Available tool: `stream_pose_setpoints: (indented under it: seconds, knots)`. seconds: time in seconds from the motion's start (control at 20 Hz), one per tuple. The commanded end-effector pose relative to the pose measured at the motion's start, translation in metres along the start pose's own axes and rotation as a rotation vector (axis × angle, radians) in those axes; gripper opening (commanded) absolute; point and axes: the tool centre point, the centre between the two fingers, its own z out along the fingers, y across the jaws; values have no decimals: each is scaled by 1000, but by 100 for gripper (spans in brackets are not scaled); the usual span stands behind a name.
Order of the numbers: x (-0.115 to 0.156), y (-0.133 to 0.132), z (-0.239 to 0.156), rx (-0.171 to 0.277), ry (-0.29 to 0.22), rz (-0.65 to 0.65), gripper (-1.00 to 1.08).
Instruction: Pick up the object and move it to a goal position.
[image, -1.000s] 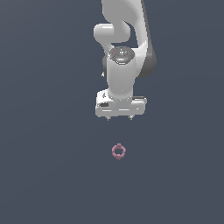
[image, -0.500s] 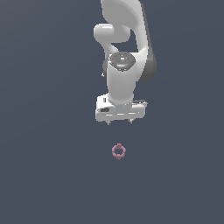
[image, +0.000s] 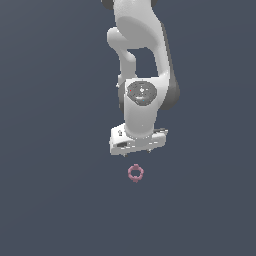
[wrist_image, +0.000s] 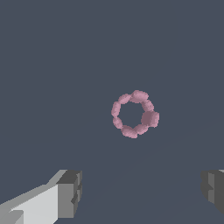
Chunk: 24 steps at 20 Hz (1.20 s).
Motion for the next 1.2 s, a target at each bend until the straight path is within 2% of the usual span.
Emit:
stream_pose_setpoints:
  seconds: [0.0, 0.5, 1.15]
  knots:
    - [12, 3, 12, -4, -3, -38, 100]
    - [39, 10, 45, -12, -8, -137, 100]
    - [43, 11, 63, -13, -10, -154, 100]
